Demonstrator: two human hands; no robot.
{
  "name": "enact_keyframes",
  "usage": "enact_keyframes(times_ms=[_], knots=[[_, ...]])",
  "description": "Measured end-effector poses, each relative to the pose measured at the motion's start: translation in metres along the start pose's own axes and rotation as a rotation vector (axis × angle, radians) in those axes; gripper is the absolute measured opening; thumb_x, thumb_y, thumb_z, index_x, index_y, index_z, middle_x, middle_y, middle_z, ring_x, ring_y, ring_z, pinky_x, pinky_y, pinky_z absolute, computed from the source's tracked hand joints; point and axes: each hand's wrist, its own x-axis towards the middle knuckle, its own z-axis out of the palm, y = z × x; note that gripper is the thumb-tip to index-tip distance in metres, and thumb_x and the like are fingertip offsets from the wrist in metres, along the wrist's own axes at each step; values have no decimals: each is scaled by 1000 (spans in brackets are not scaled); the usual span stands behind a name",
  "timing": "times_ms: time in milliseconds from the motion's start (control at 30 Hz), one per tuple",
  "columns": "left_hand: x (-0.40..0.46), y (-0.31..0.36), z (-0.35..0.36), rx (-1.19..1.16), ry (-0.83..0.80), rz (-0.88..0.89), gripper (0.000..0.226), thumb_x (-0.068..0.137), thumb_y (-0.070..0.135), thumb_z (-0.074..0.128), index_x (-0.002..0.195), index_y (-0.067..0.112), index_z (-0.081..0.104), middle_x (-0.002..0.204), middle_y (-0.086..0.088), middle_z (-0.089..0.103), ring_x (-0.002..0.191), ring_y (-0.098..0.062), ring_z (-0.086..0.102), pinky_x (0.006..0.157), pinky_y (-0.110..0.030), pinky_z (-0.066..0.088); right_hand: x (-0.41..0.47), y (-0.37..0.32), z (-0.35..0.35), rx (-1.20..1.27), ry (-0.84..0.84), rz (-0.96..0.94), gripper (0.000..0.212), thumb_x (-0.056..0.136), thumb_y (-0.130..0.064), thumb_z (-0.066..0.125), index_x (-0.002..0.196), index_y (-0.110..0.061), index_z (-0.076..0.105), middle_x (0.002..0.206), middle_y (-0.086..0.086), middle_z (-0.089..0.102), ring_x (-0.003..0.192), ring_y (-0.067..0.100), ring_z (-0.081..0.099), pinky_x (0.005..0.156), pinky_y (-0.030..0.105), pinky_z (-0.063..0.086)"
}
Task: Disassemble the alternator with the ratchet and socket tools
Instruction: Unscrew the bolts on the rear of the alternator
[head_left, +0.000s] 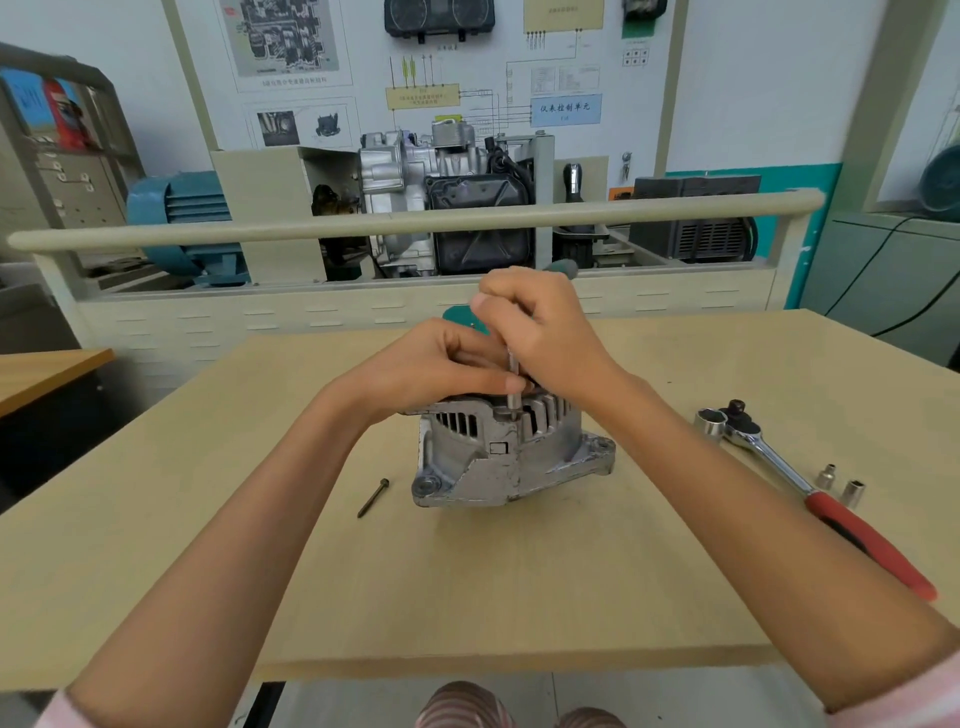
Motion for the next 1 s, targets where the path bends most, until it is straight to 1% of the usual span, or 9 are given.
enact_keyframes(times_ms=[100,200,300,367,500,633,700,867,1000], knots=[[-2,3,-1,-42,-6,-8,28,79,2,69,78,28,74,74,12,73,72,1,68,67,-7,48,-2,1,-4,-84,43,-13,30,84,-11,48,55,-6,41,53,2,35,55,13,34,58,30,25],[2,-3,-1,41,61,-18,45,78,-8,66,47,24,65,46,15,58,46,3,52,52,-8,40,-12,-5,10,-774,94,-22,17,85,-18,49,70,-14,54,63,-5,45,64,19,48,64,28,23],[4,-7,0,92,93,-53,38,77,-11,64,48,11,51,38,12,44,39,-1,36,46,-11,31,-14,-18,24,-1281,151,122,20,82,-26,43,86,-17,60,79,0,60,72,19,56,62,30,25],[3,-6,0,112,103,-66,34,77,-8,63,51,11,54,43,12,49,41,0,42,47,-11,37,-7,-19,21,-1144,85,91,20,86,-26,39,86,-15,57,79,1,54,74,20,50,64,31,24],[2,-2,-2,64,35,-24,9,79,2,70,87,6,70,78,-3,72,75,-10,68,68,-19,55,2,-9,5,-525,-30,-25,37,84,-18,48,52,-19,31,52,-7,32,55,13,36,59,28,24],[1,0,0,13,-8,-18,16,79,4,71,77,19,72,71,8,73,71,-2,67,66,-8,48,4,-4,-1,-55,-54,12,32,82,-14,47,53,-13,34,52,0,32,55,16,34,57,32,28],[1,0,0,16,29,-28,22,78,-1,70,67,19,71,61,8,69,61,1,63,60,-6,46,1,-3,-1,-186,-48,-25,29,85,-12,50,58,-10,39,58,1,38,60,18,39,60,32,28],[6,-2,1,138,106,-46,53,74,-14,62,42,26,51,39,13,49,40,3,44,43,-6,33,-13,-13,25,-1257,190,122,20,77,-28,46,78,-15,62,73,0,60,66,20,56,61,29,25],[4,-3,0,150,87,-10,13,78,0,69,83,12,68,78,-3,70,71,-3,64,61,-20,53,-1,-11,16,-710,78,83,24,81,-23,43,57,-17,43,56,-5,40,55,13,38,60,28,23]])
